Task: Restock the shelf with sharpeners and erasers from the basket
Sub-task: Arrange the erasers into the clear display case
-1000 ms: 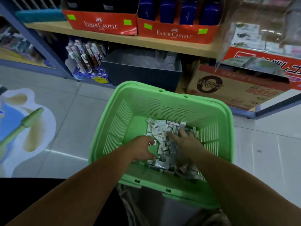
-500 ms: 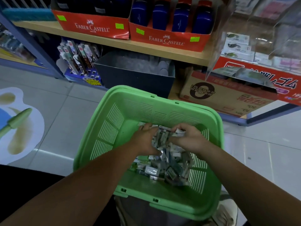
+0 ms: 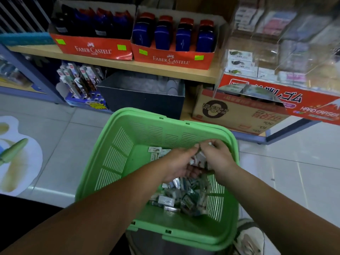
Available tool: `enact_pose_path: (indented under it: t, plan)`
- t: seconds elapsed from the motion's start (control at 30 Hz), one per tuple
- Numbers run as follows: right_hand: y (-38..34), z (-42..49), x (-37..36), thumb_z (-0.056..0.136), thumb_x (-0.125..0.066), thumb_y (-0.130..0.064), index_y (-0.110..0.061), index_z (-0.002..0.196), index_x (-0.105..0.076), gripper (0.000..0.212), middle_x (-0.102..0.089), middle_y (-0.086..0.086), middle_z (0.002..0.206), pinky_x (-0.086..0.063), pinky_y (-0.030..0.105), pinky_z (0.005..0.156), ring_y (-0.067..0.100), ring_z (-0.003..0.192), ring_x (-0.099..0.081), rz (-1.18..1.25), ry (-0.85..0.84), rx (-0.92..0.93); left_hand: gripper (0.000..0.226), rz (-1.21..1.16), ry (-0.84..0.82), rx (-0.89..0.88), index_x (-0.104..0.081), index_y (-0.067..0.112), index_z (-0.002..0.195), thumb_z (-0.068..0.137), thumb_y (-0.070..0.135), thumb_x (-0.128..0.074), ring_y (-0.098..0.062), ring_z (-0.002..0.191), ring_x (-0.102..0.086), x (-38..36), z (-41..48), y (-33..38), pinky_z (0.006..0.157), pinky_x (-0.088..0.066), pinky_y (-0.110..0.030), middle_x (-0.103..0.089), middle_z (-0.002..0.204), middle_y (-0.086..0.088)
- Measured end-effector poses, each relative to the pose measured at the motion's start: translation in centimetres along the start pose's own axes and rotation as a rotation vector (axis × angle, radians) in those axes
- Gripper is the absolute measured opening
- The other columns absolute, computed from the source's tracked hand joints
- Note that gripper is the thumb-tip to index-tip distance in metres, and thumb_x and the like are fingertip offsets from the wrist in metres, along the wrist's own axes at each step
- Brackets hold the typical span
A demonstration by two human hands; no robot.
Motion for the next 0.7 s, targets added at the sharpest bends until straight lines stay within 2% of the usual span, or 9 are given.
enact_pose_path:
  t: [0.1,0.17,0.27,0.37,0.43,0.5,0.6,0.63,0.7]
  plan:
    - [-1.6,-1.7,0.3,0.097,-0.070,-0.030,-0.022,0.112,-0.061,0.018,-0.076,0.011,0.101,-0.061,0.046,0.085,0.034,0.091,-0.075,-0.037,-0.083,-0.025,0.040,0.085,0.003,-0.044,-0.068,0.004,0.115,0.103,0.041,-0.056,-0.020,0.075,-0.067,0.6,-2.5,2.2,0.073,-0.057,-0.033,-0.073,0.095,-0.018]
    - [-3.5,-3.4,0.7,0.096,-0.074,-0.036,-0.021,0.110,-0.058,0.026,-0.076,0.012,0.102,-0.061,0.041,0.072,0.034,0.089,-0.075,-0.055,-0.109,-0.006,0.036,0.080,0.006,-0.090,-0.068,0.002,0.120,0.103,0.033,-0.059,-0.023,0.082,-0.067,0.3,-4.3,4.2,0.083,-0.057,-0.037,-0.074,0.108,-0.024]
    - [-7.0,-6.4,1.7,0.092,-0.077,-0.045,-0.018,0.118,-0.058,0.042,-0.076,0.012,0.099,-0.052,0.032,0.051,0.025,0.062,-0.070,-0.071,-0.121,0.033,0.028,0.058,-0.035,-0.157,-0.067,-0.002,0.120,0.103,0.020,-0.061,-0.027,0.093,-0.068,-1.1,-7.3,7.7,0.095,-0.058,-0.041,-0.071,0.119,-0.027]
    - [-9.8,-9.9,2.1,0.092,-0.075,-0.050,-0.020,0.124,-0.061,0.045,-0.077,0.013,0.108,-0.063,0.042,0.062,0.028,0.070,-0.075,0.021,-0.192,0.052,0.024,0.038,-0.090,-0.234,-0.066,-0.002,0.122,0.102,0.010,-0.062,-0.028,0.097,-0.073,-3.0,-10.8,11.0,0.096,-0.058,-0.042,-0.074,0.113,-0.023]
    - [-11.4,-11.9,2.4,0.092,-0.076,-0.051,-0.023,0.120,-0.060,0.042,-0.077,0.012,0.108,-0.064,0.043,0.064,0.028,0.069,-0.073,0.108,-0.176,0.080,0.027,0.060,-0.122,-0.285,-0.064,-0.002,0.127,0.103,0.011,-0.060,-0.029,0.101,-0.072,-4.3,-12.8,13.0,0.098,-0.058,-0.041,-0.073,0.116,-0.023]
    - [-12.8,-13.6,3.1,0.091,-0.076,-0.052,-0.025,0.115,-0.062,0.038,-0.079,0.007,0.096,-0.062,0.038,0.061,0.026,0.064,-0.070,0.174,-0.131,0.121,0.030,0.125,-0.134,-0.330,-0.065,0.000,0.126,0.107,0.020,-0.054,-0.029,0.097,-0.071,-5.2,-14.4,14.8,0.093,-0.060,-0.040,-0.074,0.115,-0.022]
    - [-14.4,-15.2,4.0,0.090,-0.078,-0.049,-0.024,0.114,-0.065,0.036,-0.080,0.005,0.090,-0.056,0.032,0.057,0.022,0.063,-0.065,0.202,-0.122,0.168,0.033,0.163,-0.113,-0.378,-0.065,0.006,0.121,0.109,0.031,-0.046,-0.027,0.087,-0.072,-5.8,-15.8,17.0,0.070,-0.058,-0.034,-0.077,0.104,-0.016]
    - [-14.9,-15.5,4.3,0.090,-0.080,-0.044,-0.023,0.116,-0.066,0.037,-0.079,0.006,0.090,-0.054,0.031,0.057,0.022,0.064,-0.065,0.205,-0.131,0.181,0.032,0.154,-0.115,-0.389,-0.065,0.008,0.121,0.109,0.031,-0.045,-0.026,0.086,-0.072,-5.9,-16.1,17.4,0.069,-0.057,-0.034,-0.077,0.104,-0.015]
    - [-15.8,-15.6,5.0,0.088,-0.084,-0.032,-0.021,0.119,-0.066,0.037,-0.079,0.003,0.089,-0.053,0.031,0.059,0.019,0.066,-0.068,0.208,-0.151,0.213,0.030,0.112,-0.149,-0.398,-0.063,0.010,0.126,0.110,0.029,-0.045,-0.029,0.094,-0.074,-6.2,-16.1,18.0,0.081,-0.059,-0.040,-0.076,0.110,-0.015]
Point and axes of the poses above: each hand's wrist, its own z-axis towards the middle knuckle, its own x-axis out of the back of the hand, y = z × x, the point moved 8 cm from there along z, towards the middle knuckle
